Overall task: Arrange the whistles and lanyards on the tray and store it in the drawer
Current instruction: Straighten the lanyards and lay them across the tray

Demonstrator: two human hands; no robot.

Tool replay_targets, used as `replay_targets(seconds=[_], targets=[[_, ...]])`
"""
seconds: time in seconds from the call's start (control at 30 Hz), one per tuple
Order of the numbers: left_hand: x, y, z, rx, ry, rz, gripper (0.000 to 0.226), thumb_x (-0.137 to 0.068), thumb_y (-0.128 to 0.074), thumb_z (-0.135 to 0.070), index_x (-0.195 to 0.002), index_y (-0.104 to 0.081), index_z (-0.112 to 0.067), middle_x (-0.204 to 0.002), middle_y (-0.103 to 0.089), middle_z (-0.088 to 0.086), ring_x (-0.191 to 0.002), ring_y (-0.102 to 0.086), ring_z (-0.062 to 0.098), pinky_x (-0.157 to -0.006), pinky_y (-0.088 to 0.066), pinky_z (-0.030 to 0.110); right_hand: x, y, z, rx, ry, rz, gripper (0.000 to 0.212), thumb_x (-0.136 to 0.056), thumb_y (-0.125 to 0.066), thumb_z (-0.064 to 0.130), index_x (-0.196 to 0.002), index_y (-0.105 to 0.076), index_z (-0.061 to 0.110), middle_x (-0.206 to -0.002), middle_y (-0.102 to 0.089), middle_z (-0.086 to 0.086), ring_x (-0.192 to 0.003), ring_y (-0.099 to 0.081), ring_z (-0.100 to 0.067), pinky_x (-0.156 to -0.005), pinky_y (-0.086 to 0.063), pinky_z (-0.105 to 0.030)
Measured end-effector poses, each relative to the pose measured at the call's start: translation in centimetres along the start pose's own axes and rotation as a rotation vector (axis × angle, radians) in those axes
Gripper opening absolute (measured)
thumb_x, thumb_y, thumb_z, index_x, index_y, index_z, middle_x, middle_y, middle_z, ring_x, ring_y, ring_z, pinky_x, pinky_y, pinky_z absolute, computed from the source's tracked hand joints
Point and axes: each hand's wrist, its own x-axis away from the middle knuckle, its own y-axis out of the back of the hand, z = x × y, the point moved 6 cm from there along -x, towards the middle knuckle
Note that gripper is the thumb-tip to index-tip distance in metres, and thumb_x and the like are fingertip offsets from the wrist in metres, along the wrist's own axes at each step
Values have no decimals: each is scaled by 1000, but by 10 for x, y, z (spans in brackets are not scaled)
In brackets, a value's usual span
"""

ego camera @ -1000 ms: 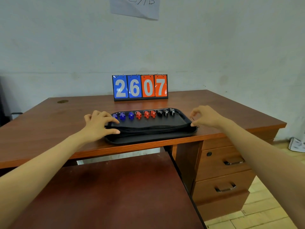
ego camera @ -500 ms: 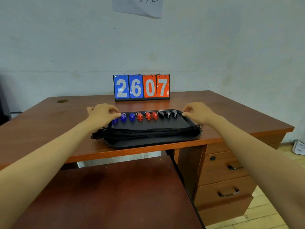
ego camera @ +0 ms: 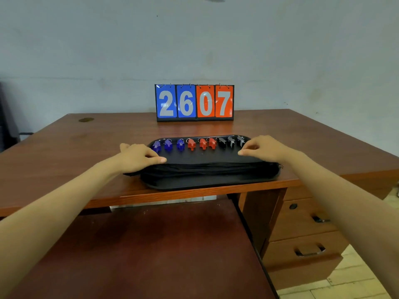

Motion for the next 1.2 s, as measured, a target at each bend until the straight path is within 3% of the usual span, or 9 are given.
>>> replay_targets(seconds=[0.17,0.33,0.43,0.6,0.7,0.83,0.93,1.1,1.2], targets=[[17,1,1,91,-65,0,96,-33,-18,-101,-91,-68,-44,-92,-62,-20,-100,-47,7,-89,-17,33,18,-10,7,51,77,105,39,-83,-62,45,-115,-66,22,-119,-62,5,-105,-52,-8,-92,-36,-23],[25,-1,0,57,-108,-12,100,-32,-17,-101,-96,-69,-45,-97,-63,-19,-103,-47,6,-85,-18,32,26,-10,11,83,83,113,30,-87,-60,38,-111,-68,22,-119,-62,1,-108,-54,-13,-94,-38,-26],[26,2,0,68,-48,-14,74,-56,-28,-90,-92,-69,-39,-98,-62,-13,-102,-48,12,-90,-19,34,27,-8,11,48,55,102,31,-89,-57,41,-111,-67,22,-117,-63,2,-102,-52,-10,-89,-36,-25],[4,22,21,82,206,-260,44,-88,-43,-58,-109,-66,-27,-113,-65,0,-113,-51,23,-102,-24,41,8,14,-4,21,-91,-158,34,-92,-53,37,-115,-64,14,-118,-64,-7,-107,-58,-22,-94,-44,-34],[-14,16,32,35,308,-157,38,-90,-49,-48,-111,-65,-21,-118,-64,4,-115,-51,25,-106,-24,44,-9,20,-20,133,-244,-189,36,-91,-54,38,-118,-60,16,-122,-62,-9,-113,-55,-28,-98,-45,-43],[-27,6,36,95,348,-91,37,-89,-53,-44,-109,-69,-16,-116,-65,6,-112,-52,28,-103,-28,44,-22,17,-35,286,-399,-95,42,-89,-54,36,-126,-53,16,-129,-55,-13,-120,-48,-34,-101,-40,-46],[-31,1,44,180,400,-86,33,-85,-61,-41,-108,-69,-19,-119,-64,6,-115,-51,29,-106,-32,45,-31,12,-43,242,-400,-63,36,-87,-58,28,-120,-59,14,-124,-59,-14,-112,-54,-34,-99,-43,-48],[-32,-6,51,373,427,-84,36,-80,-67,-32,-114,-67,-19,-125,-62,7,-117,-52,31,-107,-35,46,-33,7,-50,119,-389,-66,30,-85,-63,22,-113,-67,14,-115,-65,-13,-104,-59,-31,-89,-49,-36],[-29,-4,44,469,409,-81,21,-82,-65,-21,-103,-69,-19,-112,-64,7,-109,-55,30,-100,-41,37,-30,6,-50,18,-390,-99,30,-85,-63,18,-114,-67,15,-118,-65,-13,-107,-58,-31,-92,-47,-36]])
